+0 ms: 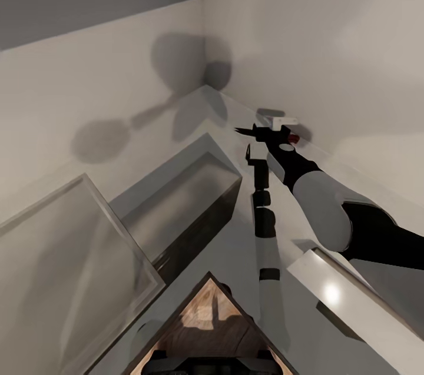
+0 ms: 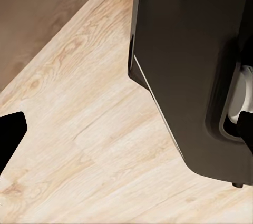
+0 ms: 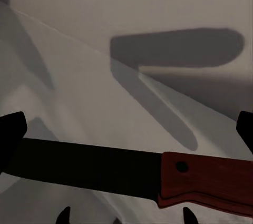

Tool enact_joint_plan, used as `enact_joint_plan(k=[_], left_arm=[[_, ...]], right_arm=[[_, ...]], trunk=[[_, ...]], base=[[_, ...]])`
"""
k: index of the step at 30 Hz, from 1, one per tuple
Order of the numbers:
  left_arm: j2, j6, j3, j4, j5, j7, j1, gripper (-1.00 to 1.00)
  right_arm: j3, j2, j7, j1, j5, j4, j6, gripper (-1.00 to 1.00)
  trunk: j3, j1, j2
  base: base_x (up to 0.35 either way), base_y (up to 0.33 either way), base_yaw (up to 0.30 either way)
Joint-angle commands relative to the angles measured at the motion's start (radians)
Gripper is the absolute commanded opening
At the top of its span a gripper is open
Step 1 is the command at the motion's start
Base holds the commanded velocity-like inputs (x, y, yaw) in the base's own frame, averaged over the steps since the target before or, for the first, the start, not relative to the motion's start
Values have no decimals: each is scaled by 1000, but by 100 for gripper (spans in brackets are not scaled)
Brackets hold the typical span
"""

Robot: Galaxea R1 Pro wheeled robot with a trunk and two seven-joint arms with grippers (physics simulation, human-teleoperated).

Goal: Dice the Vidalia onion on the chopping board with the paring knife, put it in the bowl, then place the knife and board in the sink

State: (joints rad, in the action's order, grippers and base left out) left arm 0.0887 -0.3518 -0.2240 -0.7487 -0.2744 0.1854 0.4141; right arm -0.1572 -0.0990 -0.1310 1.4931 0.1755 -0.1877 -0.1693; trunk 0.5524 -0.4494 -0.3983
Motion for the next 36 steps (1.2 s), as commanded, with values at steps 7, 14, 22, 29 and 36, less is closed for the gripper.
enact_joint_plan(k=[7,14,22,29,36], left_arm=[[-13,-4,-8,5,-6,9,0,100],[-14,-4,-8,25,-6,9,0,100],[-14,-7,-8,27,-6,9,0,100],[-14,-7,-8,26,-6,9,0,100],[-14,-7,-8,26,-6,9,0,100]], right_arm=[[-12,-5,-12,1,11,-14,24,100],[-12,-8,-46,1,10,-201,327,100],[-9,-3,-48,1,10,-218,347,100],[-9,0,-48,1,11,-221,347,100],[-8,0,-50,1,11,-274,341,100]], trunk=[[1,-1,-2],[1,-1,-2],[1,-1,-2],[1,-1,-2],[1,-1,-2]], base=[[0,0,0],[0,0,0],[0,0,0],[0,0,0],[0,0,0]])
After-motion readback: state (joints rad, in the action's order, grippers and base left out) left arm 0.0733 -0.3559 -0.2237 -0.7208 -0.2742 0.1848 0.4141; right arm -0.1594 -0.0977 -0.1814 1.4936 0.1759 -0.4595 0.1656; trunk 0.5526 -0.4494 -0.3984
